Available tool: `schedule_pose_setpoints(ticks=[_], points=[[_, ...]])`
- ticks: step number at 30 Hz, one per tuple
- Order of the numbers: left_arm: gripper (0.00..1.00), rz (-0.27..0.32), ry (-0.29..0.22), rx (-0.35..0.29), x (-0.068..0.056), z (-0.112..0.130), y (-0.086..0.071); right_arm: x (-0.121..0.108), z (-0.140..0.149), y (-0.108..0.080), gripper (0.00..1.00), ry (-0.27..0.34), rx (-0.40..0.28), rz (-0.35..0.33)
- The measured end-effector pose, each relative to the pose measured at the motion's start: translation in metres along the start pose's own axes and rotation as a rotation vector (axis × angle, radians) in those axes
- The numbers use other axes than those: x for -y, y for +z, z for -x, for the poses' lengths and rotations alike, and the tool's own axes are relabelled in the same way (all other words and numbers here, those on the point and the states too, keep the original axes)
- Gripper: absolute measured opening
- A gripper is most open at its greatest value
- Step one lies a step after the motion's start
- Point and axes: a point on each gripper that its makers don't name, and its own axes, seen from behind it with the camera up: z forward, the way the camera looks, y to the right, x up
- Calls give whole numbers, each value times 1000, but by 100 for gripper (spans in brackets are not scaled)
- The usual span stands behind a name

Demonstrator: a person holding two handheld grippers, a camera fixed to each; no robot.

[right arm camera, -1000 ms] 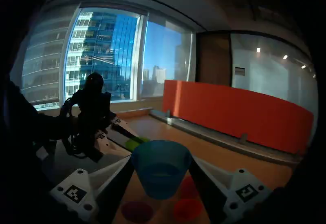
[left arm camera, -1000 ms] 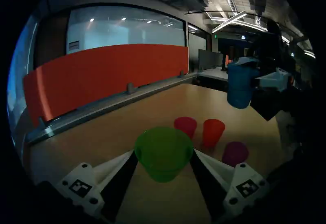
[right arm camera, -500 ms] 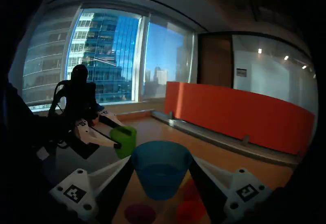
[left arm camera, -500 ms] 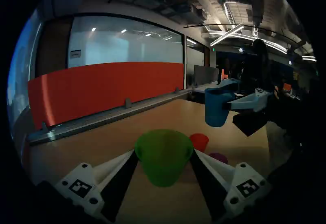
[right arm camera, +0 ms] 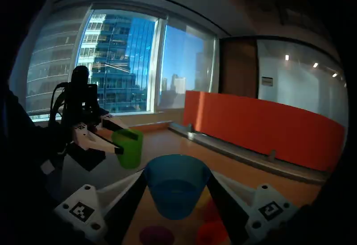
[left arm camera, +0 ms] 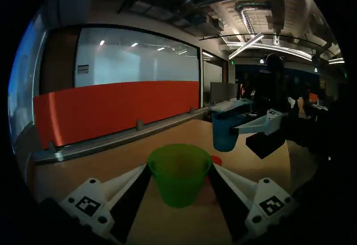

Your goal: Pour water

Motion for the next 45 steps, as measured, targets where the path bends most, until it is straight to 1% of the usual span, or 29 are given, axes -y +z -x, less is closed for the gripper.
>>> schedule_pose_setpoints(ticks=[11,18,25,33,45], points=[[87,31,1,-36,-14,-3,-7,4,-3,8,93,-19,-4,-21],[87,40,1,-34,-16,1,-7,5,-6,14,93,-22,-9,-38],[87,42,-2,-34,-15,1,-7,4,-12,17,93,-46,-12,-47],[87,51,0,-34,-20,5,-4,4,-27,23,92,-116,-25,-62],[87,71,-15,-55,-29,-1,2,3,-56,35,92,-283,-29,-66]])
